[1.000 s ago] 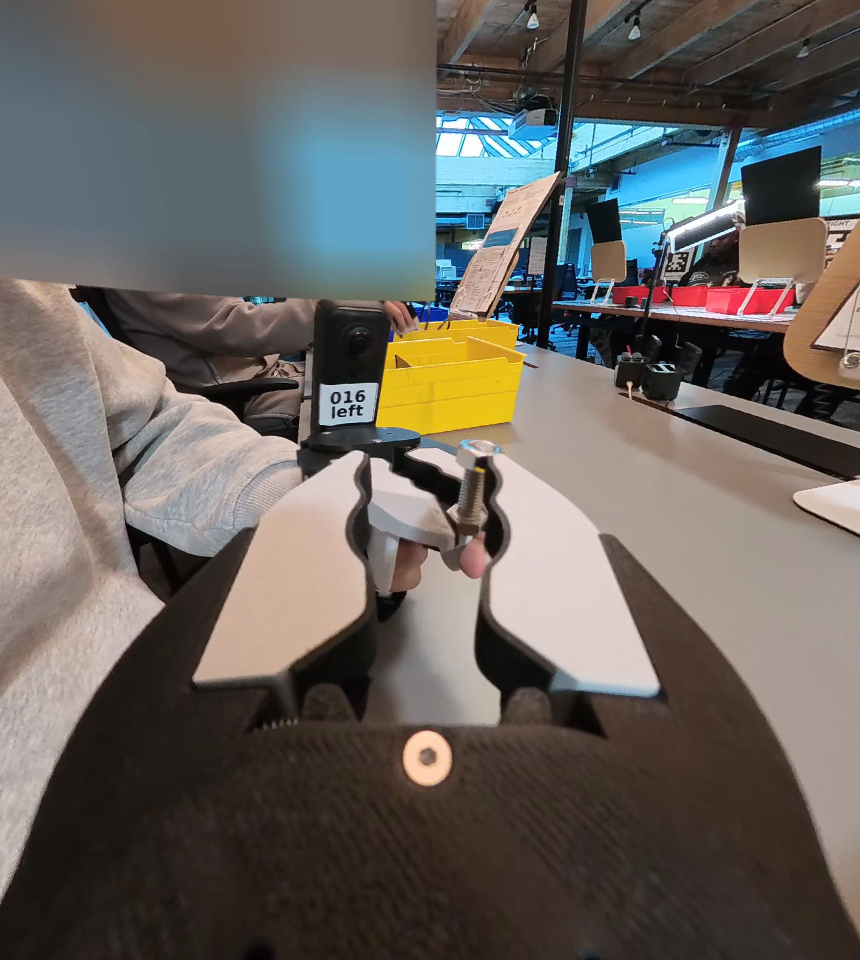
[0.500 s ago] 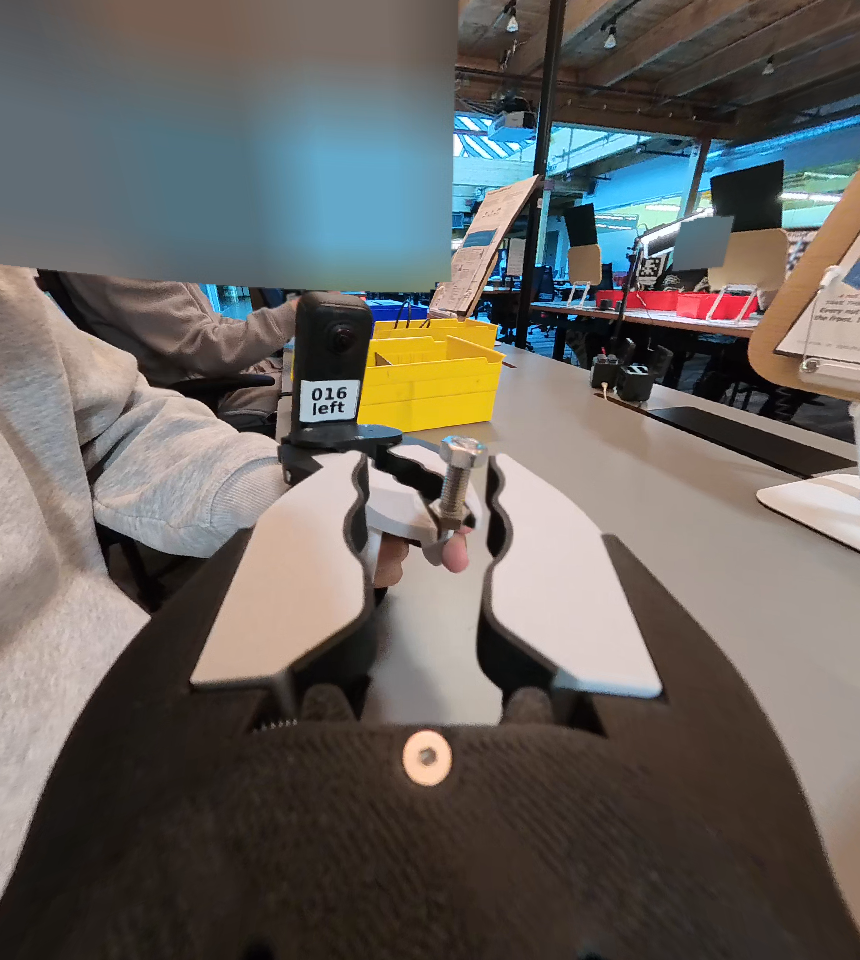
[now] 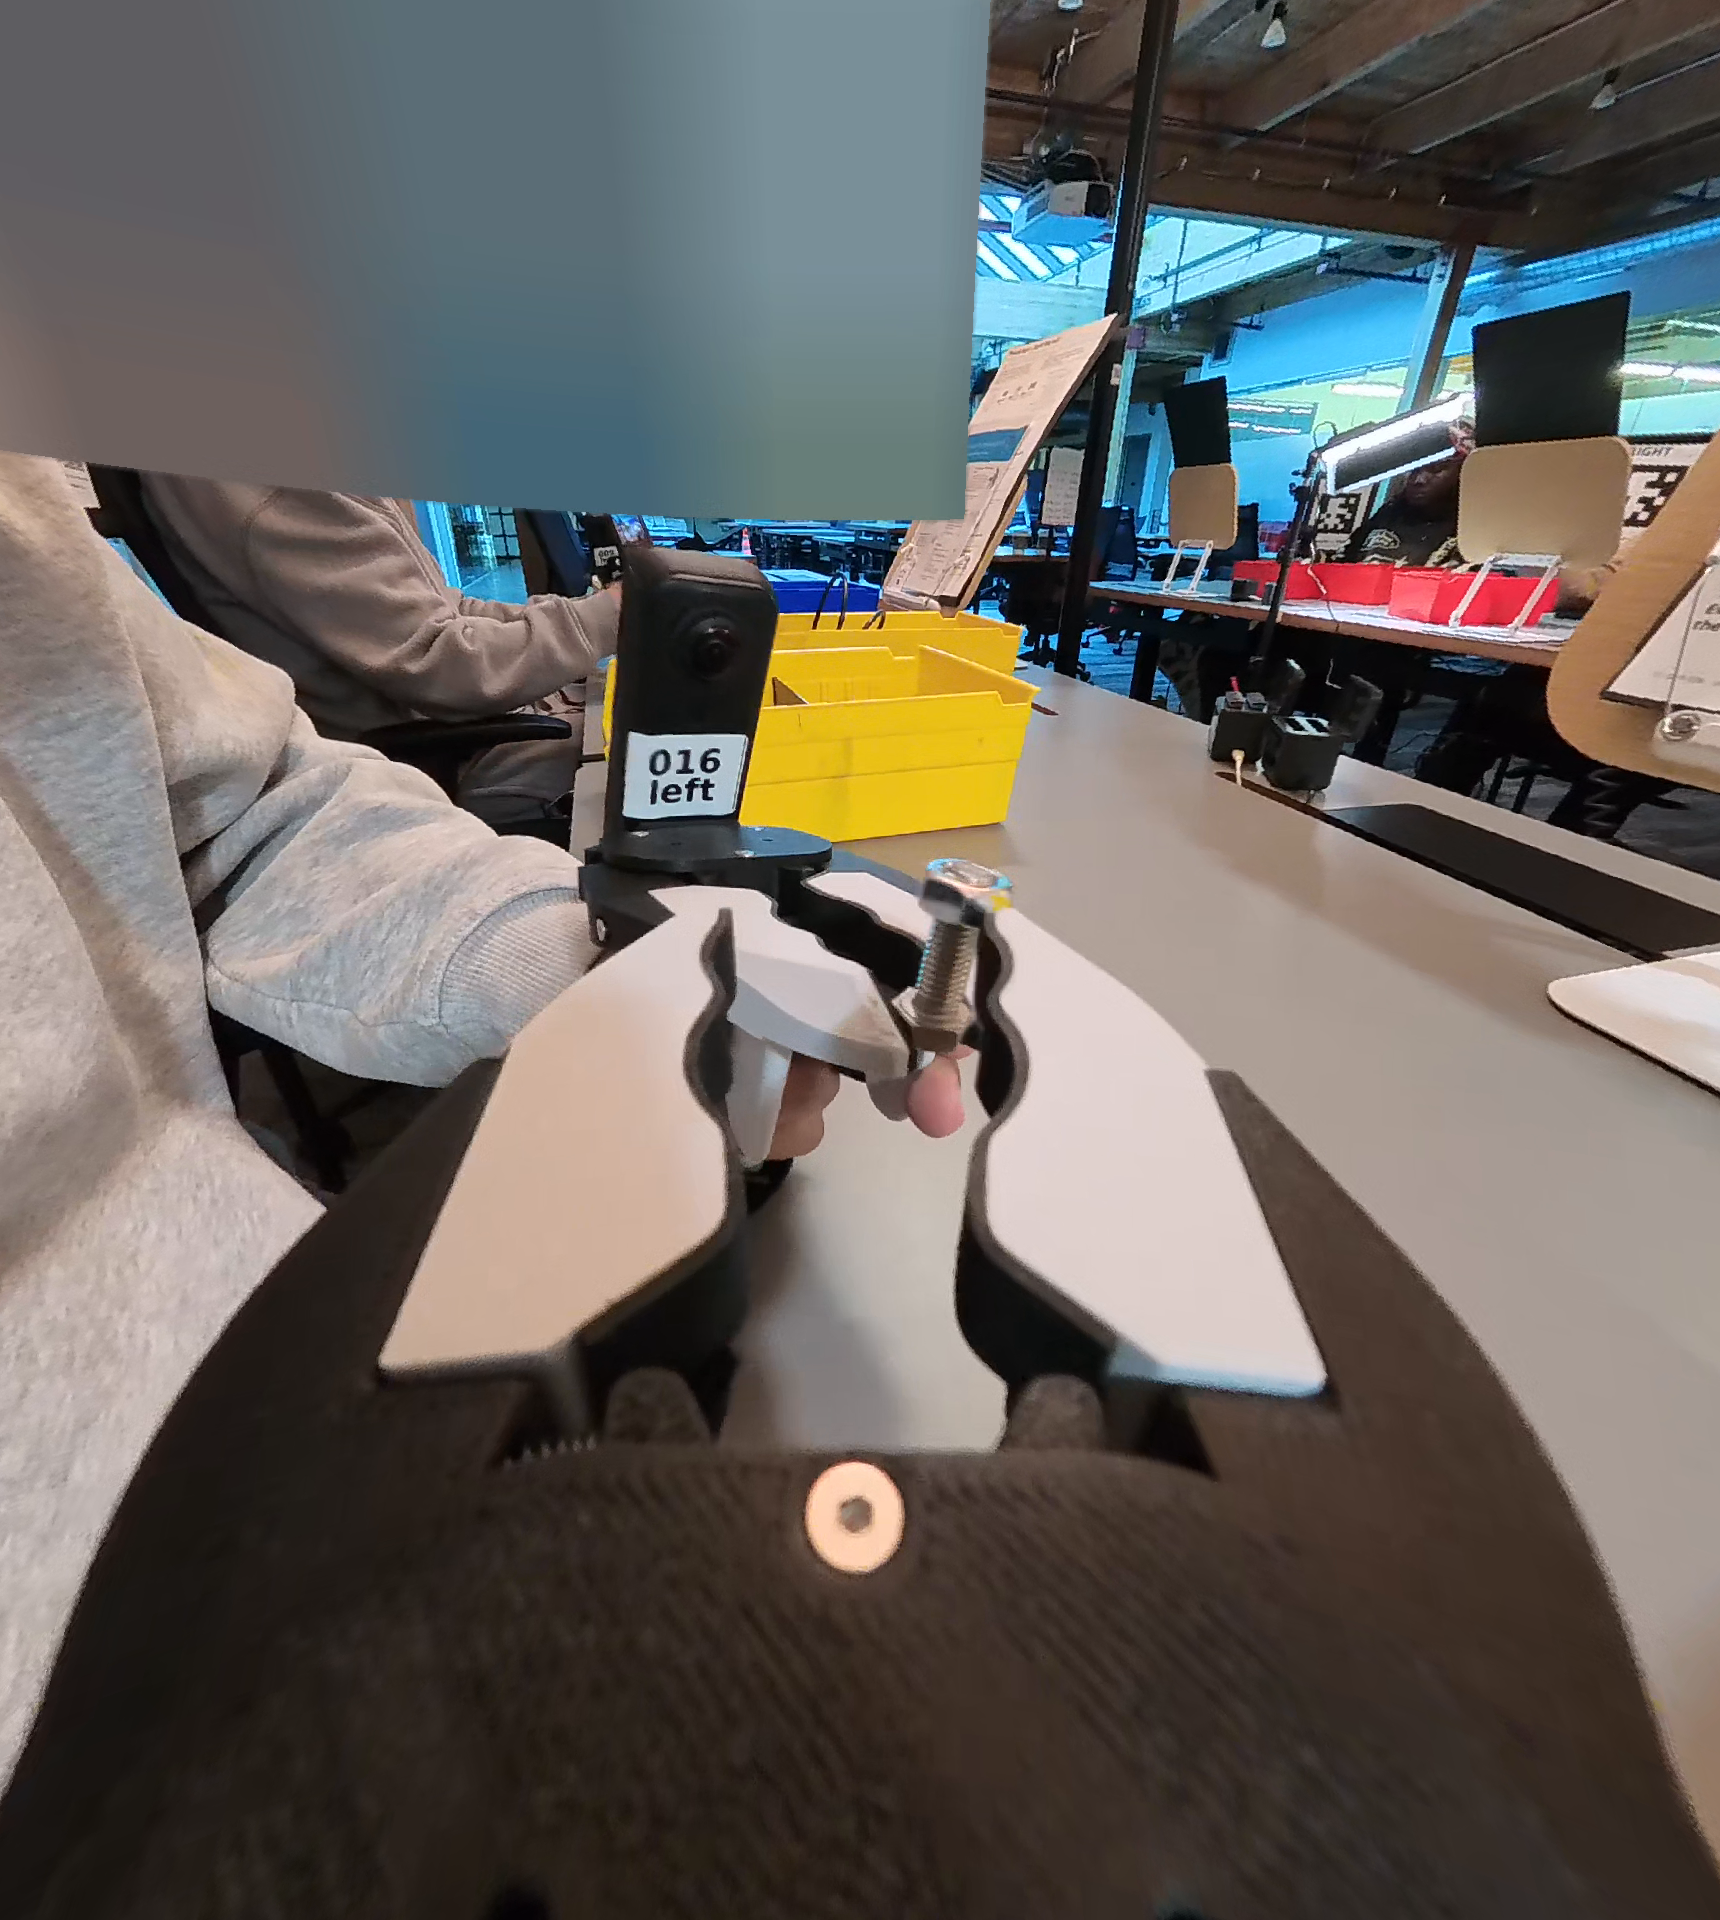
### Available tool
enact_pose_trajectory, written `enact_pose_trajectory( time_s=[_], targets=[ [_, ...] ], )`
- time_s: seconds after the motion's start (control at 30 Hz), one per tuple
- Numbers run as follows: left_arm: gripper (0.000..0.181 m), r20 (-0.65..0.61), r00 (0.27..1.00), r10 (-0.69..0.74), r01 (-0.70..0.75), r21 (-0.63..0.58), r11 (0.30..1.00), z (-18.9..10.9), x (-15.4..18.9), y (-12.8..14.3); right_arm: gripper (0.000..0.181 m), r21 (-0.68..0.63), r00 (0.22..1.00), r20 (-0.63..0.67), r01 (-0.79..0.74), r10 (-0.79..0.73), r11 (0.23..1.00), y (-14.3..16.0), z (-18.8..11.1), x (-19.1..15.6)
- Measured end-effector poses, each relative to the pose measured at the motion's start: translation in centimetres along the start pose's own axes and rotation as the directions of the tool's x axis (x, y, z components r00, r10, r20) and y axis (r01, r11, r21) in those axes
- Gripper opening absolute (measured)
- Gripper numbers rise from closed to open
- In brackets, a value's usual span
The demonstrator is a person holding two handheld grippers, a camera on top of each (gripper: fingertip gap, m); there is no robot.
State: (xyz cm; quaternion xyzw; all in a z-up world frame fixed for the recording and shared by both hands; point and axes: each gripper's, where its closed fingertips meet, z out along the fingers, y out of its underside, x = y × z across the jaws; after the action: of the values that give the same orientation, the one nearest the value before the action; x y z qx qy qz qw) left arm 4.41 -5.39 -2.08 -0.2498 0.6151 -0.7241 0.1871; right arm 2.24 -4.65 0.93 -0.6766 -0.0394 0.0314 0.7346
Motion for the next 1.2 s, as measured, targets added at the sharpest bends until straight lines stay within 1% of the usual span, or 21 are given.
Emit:
enact_pose_trajectory(
  time_s=[0.17,0.3,0.47,0.57,0.83,1.03,1.2],
  targets=[
    [0.017,0.002,1.000,-0.003,0.003,0.001,1.000,-0.01,-0.07,-0.01,0.042,0.008,1.000,0.009,0.011,-0.011,1.000,-0.21,-0.04,-0.22],
    [0.017,-0.001,1.000,0.002,-0.002,-0.001,1.000,0.01,0.02,0.01,0.041,0.021,1.000,-0.013,0.016,-0.016,1.000,-0.53,-0.26,0.15],
    [0.017,-0.010,1.000,0.004,-0.004,-0.001,1.000,0.02,0.16,0.02,0.051,0.017,1.000,-0.021,-0.008,0.009,1.000,-0.24,-0.12,0.43],
    [0.017,-0.016,1.000,0.008,-0.008,-0.004,1.000,0.06,0.29,0.05,0.053,0.000,1.000,-0.014,-0.003,0.003,1.000,0.10,0.10,0.24],
    [0.017,-0.010,1.000,-0.001,0.001,-0.001,1.000,0.04,0.15,0.03,0.050,-0.008,1.000,-0.006,0.014,-0.014,1.000,0.12,0.11,-0.05],
    [0.017,0.000,1.000,-0.016,0.016,0.003,1.000,-0.03,-0.15,0.00,0.043,0.002,1.000,0.008,0.019,-0.019,1.000,-0.08,0.05,-0.32],
    [0.017,-0.003,1.000,-0.014,0.014,0.002,1.000,-0.01,-0.07,0.01,0.043,0.018,0.999,-0.021,0.032,-0.031,0.999,-0.48,-0.22,0.14]
  ],
)
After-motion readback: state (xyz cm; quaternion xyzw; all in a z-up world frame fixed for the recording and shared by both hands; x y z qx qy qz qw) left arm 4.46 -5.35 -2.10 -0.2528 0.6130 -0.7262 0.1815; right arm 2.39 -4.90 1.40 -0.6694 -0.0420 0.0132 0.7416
